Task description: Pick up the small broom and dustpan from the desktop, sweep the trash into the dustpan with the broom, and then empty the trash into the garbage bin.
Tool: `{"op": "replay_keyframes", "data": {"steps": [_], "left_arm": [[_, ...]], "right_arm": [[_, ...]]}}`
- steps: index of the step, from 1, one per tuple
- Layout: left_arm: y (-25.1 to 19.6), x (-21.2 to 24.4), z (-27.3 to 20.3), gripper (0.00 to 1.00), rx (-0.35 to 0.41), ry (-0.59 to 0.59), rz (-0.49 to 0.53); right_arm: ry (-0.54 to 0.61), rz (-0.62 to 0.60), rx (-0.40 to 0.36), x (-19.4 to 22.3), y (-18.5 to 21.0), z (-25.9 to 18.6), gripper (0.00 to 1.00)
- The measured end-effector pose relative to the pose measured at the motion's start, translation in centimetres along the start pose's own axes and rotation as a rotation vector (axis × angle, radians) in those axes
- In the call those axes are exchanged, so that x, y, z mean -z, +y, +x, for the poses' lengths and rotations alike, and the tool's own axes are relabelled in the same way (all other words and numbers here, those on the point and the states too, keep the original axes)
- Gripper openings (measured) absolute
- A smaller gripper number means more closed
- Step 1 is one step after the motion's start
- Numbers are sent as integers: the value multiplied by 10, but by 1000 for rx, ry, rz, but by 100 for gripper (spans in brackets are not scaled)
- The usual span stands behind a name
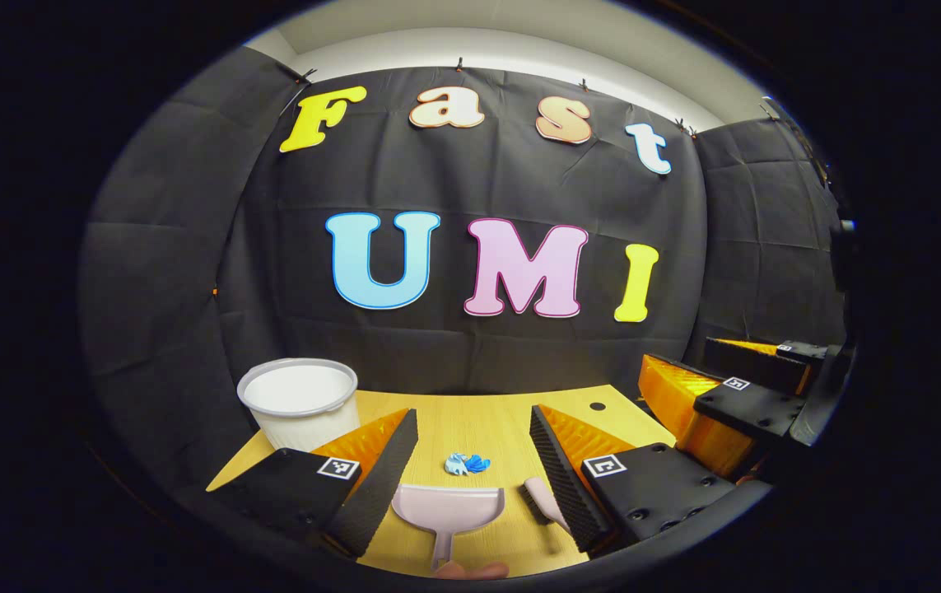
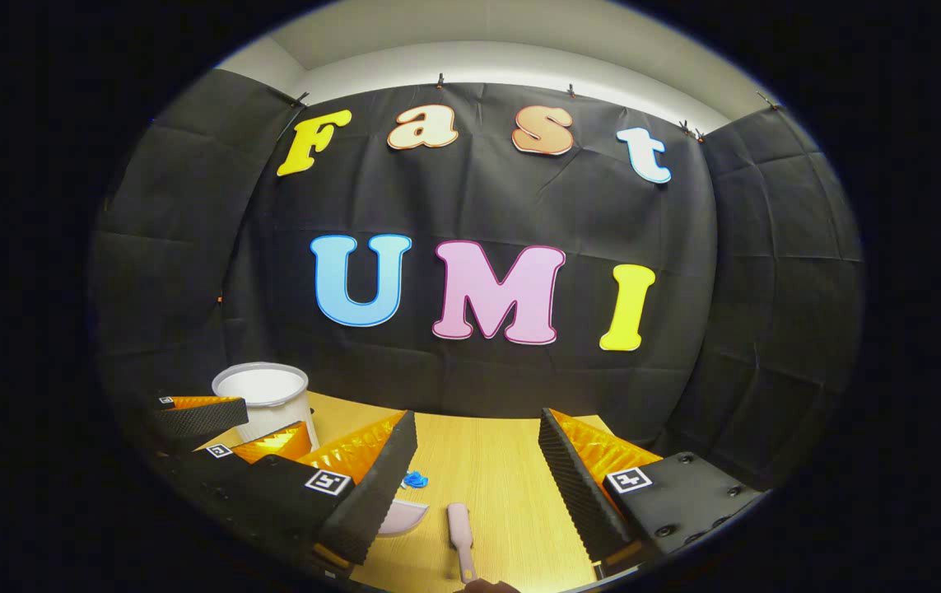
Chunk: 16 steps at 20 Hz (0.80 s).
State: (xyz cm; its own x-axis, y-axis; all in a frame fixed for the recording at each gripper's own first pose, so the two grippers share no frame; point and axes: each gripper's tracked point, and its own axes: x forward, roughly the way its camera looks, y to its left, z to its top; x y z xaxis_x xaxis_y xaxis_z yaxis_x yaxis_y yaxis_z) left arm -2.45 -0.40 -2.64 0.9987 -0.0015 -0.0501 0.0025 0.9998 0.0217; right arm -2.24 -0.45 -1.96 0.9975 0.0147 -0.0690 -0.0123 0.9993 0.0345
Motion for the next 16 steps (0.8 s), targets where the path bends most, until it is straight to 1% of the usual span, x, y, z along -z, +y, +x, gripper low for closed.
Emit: {"op": "replay_keyframes", "data": {"steps": [1,2,4,7,12,14,16], "left_arm": [[0,-1,0,81,4,2,-6],[1,2,1,81,3,6,-8],[5,7,1,81,-1,21,-7],[11,22,8,81,-18,92,-6],[19,40,16,81,-2,179,-101],[21,52,23,81,6,236,-103],[24,71,29,81,22,321,-72]], "right_arm": [[6,4,3,2,-1,0,90],[13,9,6,3,-2,1,96],[28,16,3,6,0,2,96],[41,18,10,9,-1,4,96],[71,22,11,18,1,12,96],[118,20,0,31,5,21,96],[223,27,-35,55,12,33,96]]}}
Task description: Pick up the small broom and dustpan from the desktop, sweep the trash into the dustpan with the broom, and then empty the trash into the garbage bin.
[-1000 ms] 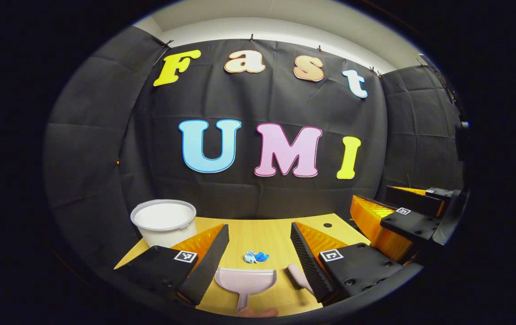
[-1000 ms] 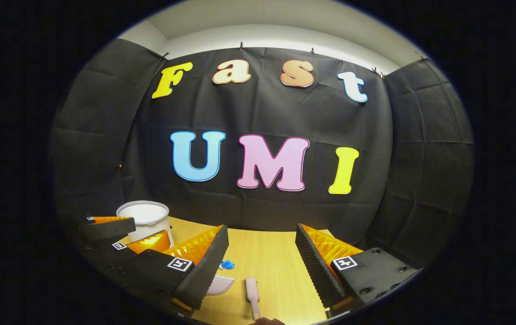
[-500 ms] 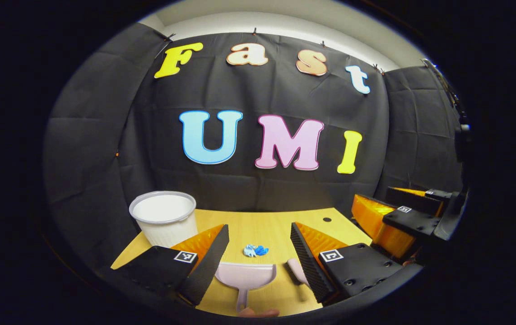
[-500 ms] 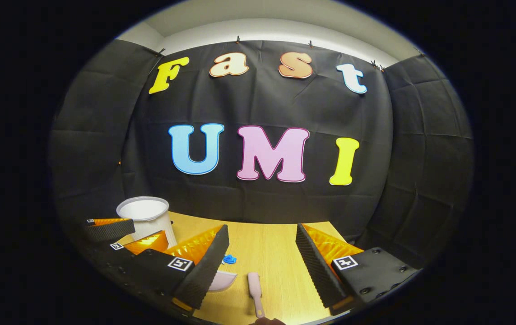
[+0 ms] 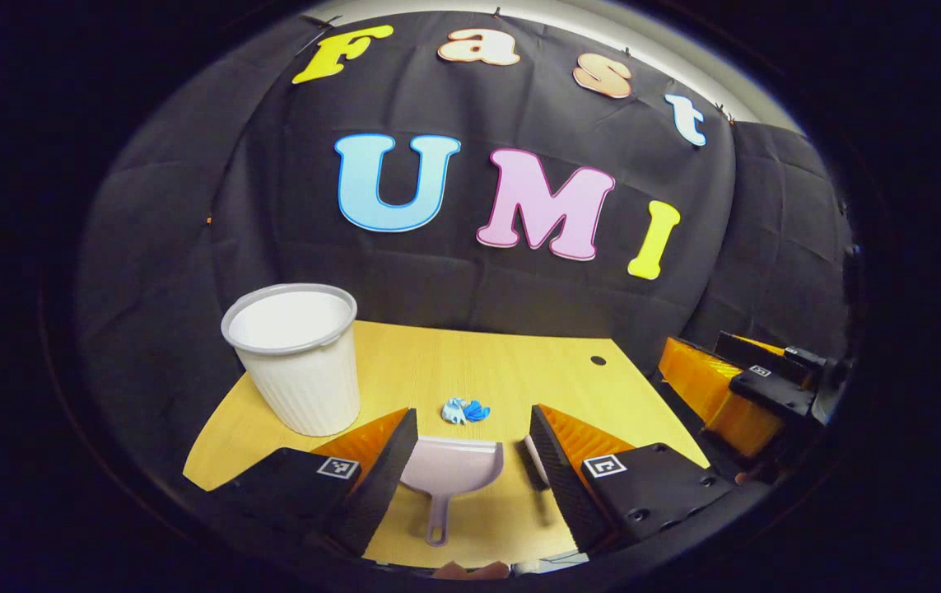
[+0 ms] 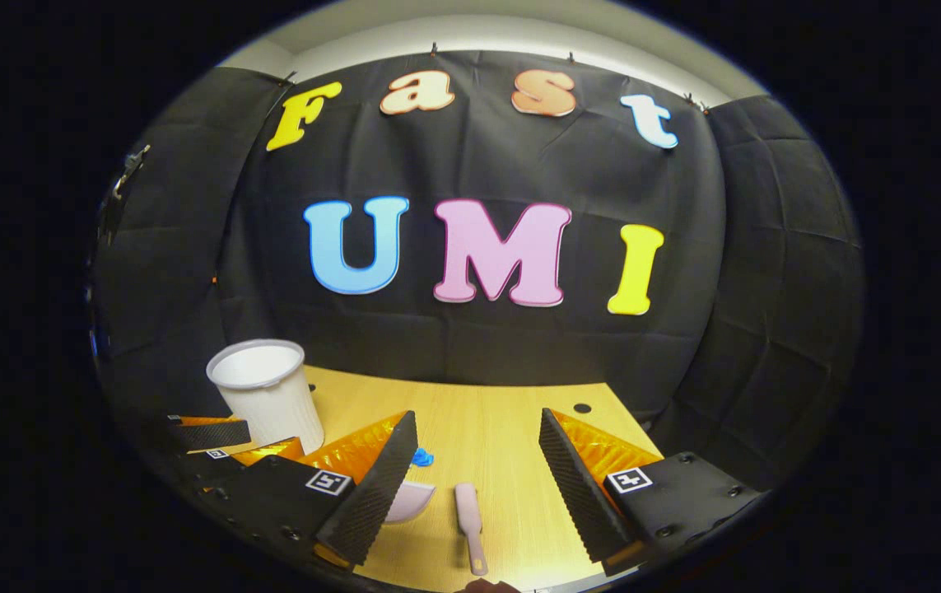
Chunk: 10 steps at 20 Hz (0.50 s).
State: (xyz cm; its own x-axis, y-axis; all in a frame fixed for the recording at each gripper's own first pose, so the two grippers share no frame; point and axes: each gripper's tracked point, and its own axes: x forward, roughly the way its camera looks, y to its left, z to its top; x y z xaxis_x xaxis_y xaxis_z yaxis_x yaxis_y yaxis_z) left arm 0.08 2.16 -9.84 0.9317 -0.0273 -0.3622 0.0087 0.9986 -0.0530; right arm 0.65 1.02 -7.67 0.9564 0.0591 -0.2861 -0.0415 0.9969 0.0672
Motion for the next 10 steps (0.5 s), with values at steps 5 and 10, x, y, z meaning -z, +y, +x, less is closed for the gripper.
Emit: {"op": "replay_keyframes", "data": {"steps": [5,10], "left_arm": [[7,62,20,82,91,388,140],[29,110,57,83,85,682,194]], "right_arm": [[484,61,-107,97,13,35,97],[943,65,-134,185,8,48,98]]}}
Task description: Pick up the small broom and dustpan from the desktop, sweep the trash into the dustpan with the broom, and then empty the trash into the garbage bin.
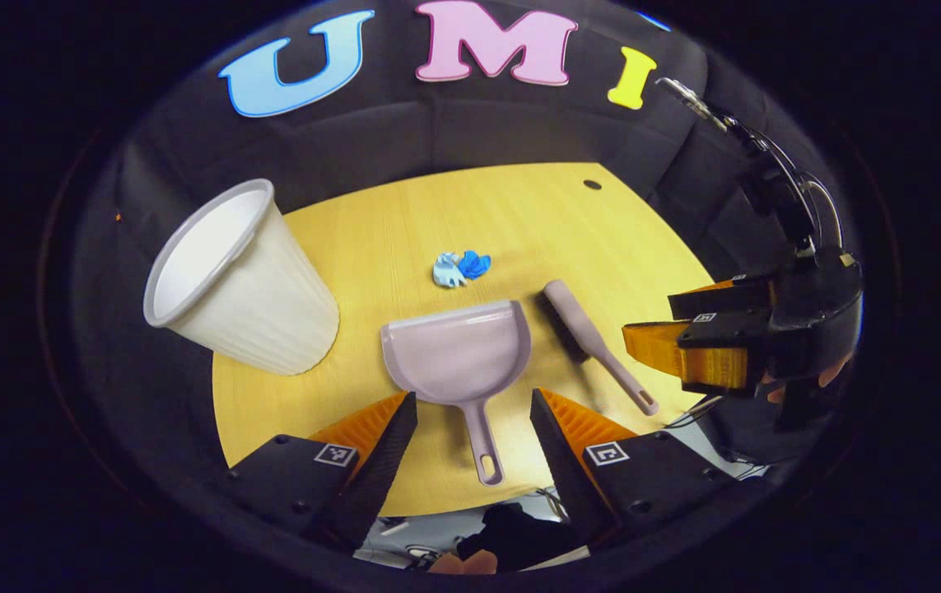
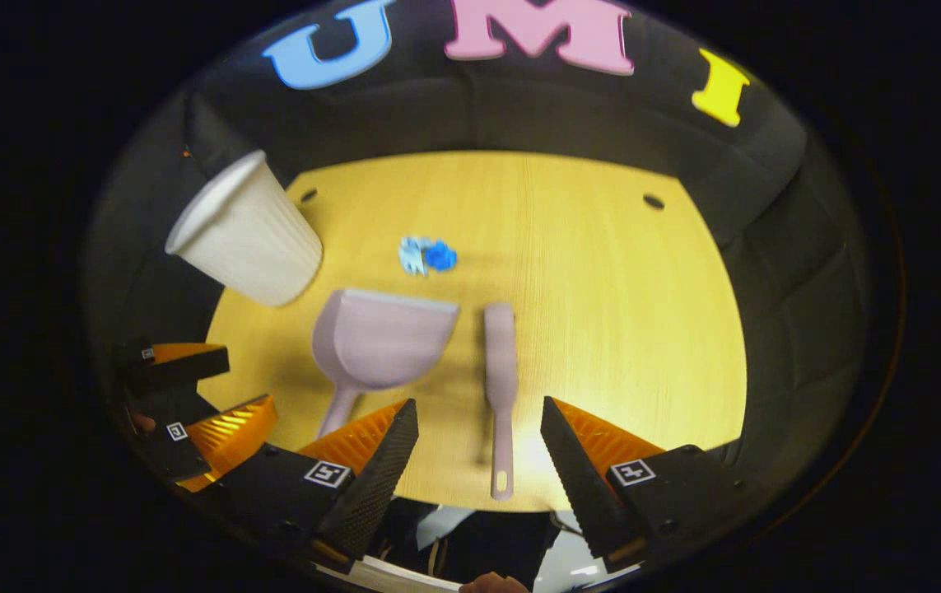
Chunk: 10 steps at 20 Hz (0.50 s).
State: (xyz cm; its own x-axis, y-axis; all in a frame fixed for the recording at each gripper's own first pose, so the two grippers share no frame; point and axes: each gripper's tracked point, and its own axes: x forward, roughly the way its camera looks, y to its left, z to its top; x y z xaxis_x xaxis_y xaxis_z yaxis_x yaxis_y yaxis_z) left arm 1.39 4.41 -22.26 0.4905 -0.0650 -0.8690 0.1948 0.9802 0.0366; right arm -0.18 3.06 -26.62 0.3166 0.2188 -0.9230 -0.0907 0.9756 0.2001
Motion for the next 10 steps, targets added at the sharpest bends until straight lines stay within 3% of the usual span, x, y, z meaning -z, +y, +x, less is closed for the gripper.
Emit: {"op": "replay_keyframes", "data": {"steps": [3,5,8,10], "left_arm": [[-8,18,27,83,55,240,-147],[-11,26,51,84,60,327,-197],[5,33,80,83,-19,411,-213],[-2,29,93,84,19,452,-265]], "right_arm": [[183,-3,-13,13,-14,24,98],[273,-17,-8,21,-24,46,98],[376,-19,-15,29,-28,73,98],[413,2,-24,31,-26,86,98]]}}
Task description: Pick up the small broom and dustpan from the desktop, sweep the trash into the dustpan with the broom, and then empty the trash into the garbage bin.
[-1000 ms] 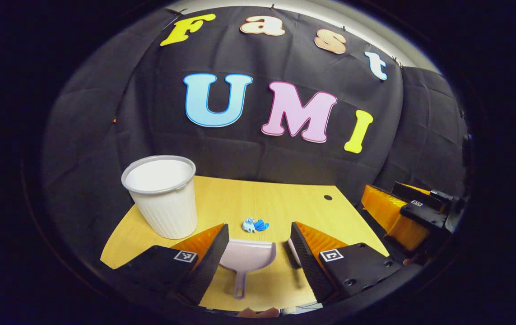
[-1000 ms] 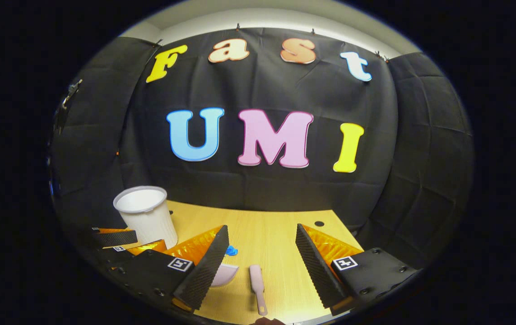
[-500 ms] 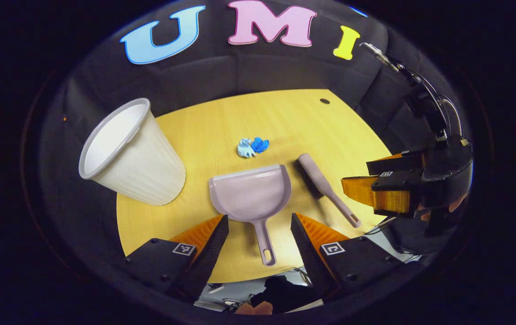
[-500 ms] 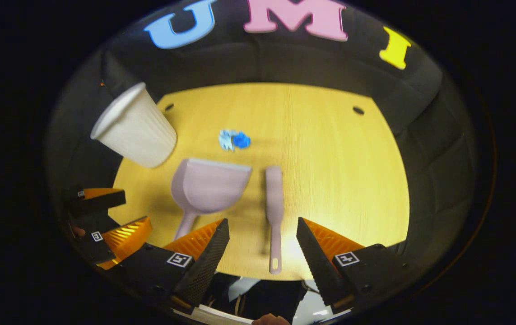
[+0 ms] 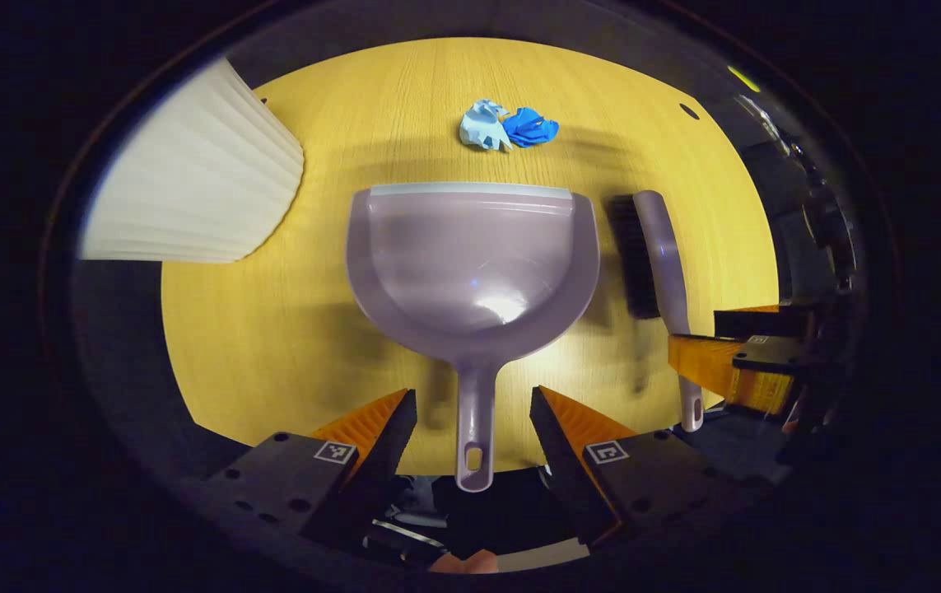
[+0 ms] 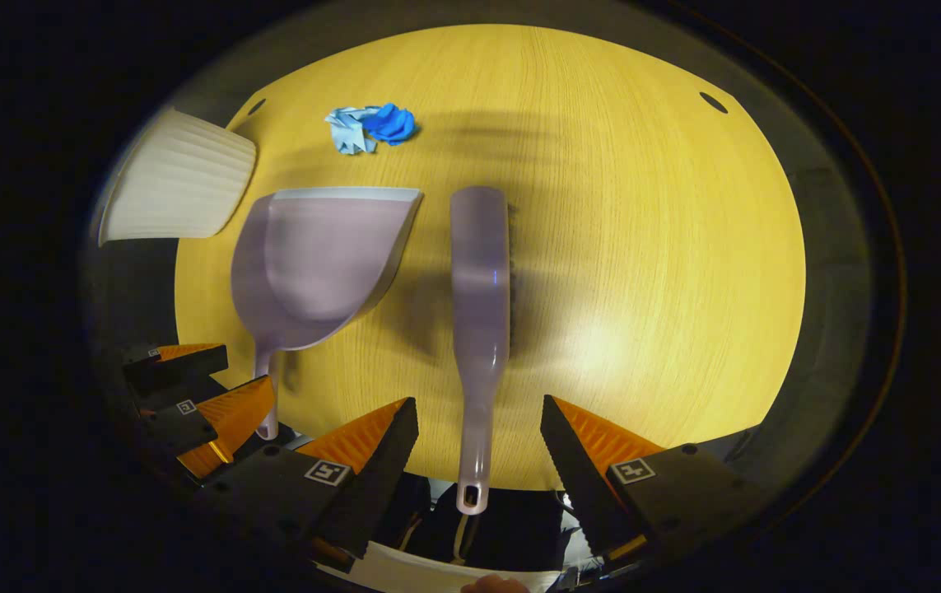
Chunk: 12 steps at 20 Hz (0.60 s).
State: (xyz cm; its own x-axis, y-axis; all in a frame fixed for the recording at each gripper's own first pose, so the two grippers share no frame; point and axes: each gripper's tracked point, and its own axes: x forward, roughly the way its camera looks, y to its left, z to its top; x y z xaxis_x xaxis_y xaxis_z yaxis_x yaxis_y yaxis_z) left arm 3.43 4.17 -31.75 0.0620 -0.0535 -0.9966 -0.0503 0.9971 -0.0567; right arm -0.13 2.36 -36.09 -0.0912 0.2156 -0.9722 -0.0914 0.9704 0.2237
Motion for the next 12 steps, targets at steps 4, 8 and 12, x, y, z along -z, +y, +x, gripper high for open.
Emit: {"op": "replay_keyframes", "data": {"steps": [4,8,12], "left_arm": [[4,-13,19,83,-22,39,-23],[-1,-21,28,84,-11,74,-24],[-6,-24,33,84,14,70,5]], "right_arm": [[48,-4,21,-7,-4,22,98],[70,-4,27,-9,-2,31,98],[87,-36,61,-5,-8,37,98]]}}
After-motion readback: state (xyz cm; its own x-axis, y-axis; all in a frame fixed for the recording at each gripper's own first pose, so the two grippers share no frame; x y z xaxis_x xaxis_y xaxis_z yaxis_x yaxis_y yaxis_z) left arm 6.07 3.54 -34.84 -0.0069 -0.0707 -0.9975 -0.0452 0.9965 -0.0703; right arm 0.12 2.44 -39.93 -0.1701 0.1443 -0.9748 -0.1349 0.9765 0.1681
